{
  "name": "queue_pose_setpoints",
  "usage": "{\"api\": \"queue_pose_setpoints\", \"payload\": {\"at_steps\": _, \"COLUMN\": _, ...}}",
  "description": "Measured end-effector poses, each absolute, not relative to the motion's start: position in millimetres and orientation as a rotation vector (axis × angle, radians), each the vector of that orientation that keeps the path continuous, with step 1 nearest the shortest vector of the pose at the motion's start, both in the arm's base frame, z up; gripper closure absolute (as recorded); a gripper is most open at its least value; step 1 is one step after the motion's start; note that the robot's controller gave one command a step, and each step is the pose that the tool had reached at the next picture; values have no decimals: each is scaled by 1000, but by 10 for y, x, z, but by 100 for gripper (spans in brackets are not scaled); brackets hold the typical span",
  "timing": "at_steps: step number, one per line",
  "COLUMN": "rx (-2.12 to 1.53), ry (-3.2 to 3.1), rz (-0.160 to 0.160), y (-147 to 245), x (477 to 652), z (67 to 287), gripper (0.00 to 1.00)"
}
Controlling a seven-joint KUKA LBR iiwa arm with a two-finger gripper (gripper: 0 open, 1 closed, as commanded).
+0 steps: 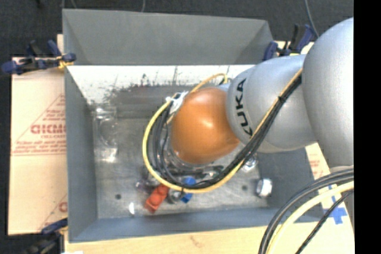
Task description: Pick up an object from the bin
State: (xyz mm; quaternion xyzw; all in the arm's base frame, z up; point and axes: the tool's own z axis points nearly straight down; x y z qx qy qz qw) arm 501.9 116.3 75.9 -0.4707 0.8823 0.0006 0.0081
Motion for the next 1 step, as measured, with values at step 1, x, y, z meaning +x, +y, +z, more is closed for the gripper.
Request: {"api": "queue_pose_setpoints", "payload": {"at_steps": 1, "rx": -1565, "ry": 2721, "rz": 2, "y": 1220, "x": 5096, "z": 2791, "gripper": 100}}
